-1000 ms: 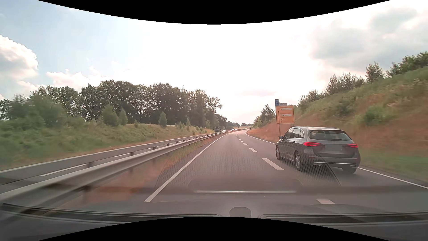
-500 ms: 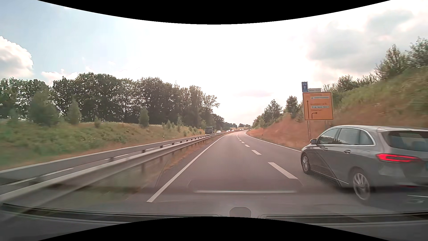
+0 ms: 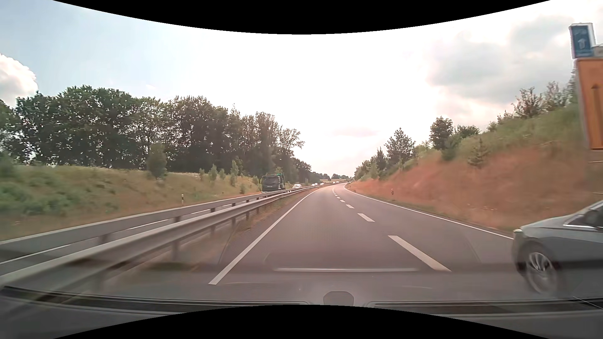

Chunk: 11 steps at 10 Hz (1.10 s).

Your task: Follow the waypoints while adhering to traffic rules and regulations

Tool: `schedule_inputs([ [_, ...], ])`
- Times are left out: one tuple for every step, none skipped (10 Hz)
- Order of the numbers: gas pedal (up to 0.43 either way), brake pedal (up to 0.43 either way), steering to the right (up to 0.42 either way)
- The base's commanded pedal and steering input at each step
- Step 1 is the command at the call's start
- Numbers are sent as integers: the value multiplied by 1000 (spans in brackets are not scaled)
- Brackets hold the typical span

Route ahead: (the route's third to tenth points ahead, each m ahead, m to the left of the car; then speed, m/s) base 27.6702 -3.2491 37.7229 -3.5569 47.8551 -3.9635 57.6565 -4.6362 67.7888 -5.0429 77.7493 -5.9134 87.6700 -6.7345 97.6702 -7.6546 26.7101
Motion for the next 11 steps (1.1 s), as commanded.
schedule_inputs([
  [331,0,6],
  [331,0,7],
  [331,0,7],
  [331,0,6],
  [331,0,5],
  [331,0,5],
  [331,0,4],
  [331,0,4],
  [311,0,5],
  [280,0,5],
  [260,0,4],
])
